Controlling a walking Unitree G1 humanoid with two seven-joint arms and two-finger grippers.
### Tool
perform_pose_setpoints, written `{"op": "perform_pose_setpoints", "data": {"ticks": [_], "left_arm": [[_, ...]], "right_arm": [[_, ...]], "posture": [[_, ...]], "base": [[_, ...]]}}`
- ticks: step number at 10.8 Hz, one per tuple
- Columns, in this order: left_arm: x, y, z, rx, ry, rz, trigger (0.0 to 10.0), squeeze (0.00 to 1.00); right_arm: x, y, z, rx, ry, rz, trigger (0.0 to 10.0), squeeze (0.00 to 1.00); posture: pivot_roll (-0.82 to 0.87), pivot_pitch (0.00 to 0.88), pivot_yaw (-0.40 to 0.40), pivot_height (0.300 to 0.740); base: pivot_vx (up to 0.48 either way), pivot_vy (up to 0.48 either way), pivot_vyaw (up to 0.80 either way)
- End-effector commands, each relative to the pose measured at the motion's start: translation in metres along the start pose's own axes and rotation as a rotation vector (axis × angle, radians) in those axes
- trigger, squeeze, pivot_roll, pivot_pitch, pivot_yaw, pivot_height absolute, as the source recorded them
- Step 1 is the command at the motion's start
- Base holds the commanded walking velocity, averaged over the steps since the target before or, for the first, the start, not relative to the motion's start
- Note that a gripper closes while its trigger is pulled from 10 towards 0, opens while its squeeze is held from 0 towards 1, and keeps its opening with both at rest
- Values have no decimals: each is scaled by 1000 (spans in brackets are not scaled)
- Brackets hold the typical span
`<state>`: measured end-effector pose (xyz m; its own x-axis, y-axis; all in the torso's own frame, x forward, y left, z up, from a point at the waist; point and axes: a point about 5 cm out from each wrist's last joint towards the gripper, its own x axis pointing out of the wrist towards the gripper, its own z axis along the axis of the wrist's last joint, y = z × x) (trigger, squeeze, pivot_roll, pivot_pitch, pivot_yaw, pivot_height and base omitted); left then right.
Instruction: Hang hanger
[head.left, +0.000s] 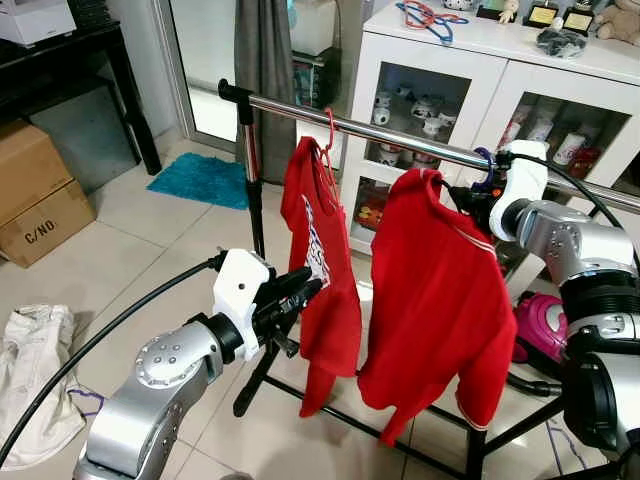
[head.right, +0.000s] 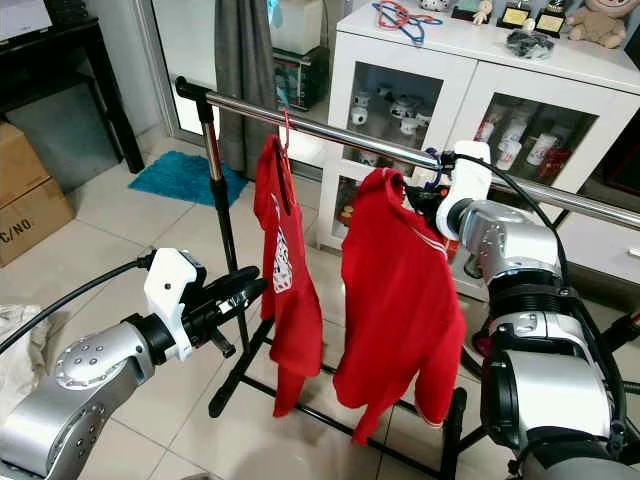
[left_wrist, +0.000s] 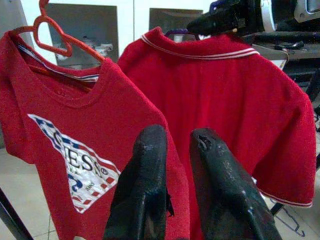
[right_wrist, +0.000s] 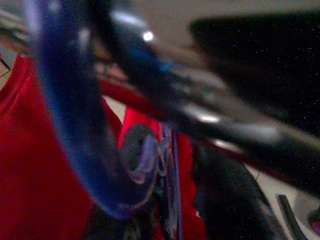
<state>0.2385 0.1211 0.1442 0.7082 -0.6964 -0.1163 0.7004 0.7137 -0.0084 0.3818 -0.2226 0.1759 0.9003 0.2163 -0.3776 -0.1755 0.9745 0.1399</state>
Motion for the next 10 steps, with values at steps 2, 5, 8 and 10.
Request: {"op": "perform_pose_setpoints", "data": {"ticks": [2,5,8,10], "left_arm": [[1,-3,2,1,-7,-12,10000,0],[1,-5,2,-23,-11,4,10000,0],[2,-7,1,-34,-11,-6,10000,0],[4,1,5,-47,-34,67,10000,0]], "right_arm": [[-2,-1,1,-35,5,3,0,0],[-11,5,3,-33,-65,46,0,0],[-19,8,4,-56,-117,68,0,0],[-28,13,20,-78,-194,82,0,0]], "posture": [[126,8,-46,740],[119,0,-43,740],[113,0,-36,740],[113,0,-38,740]], "base": [[0,0,0],[0,0,0],[0,0,0],[0,0,0]]}}
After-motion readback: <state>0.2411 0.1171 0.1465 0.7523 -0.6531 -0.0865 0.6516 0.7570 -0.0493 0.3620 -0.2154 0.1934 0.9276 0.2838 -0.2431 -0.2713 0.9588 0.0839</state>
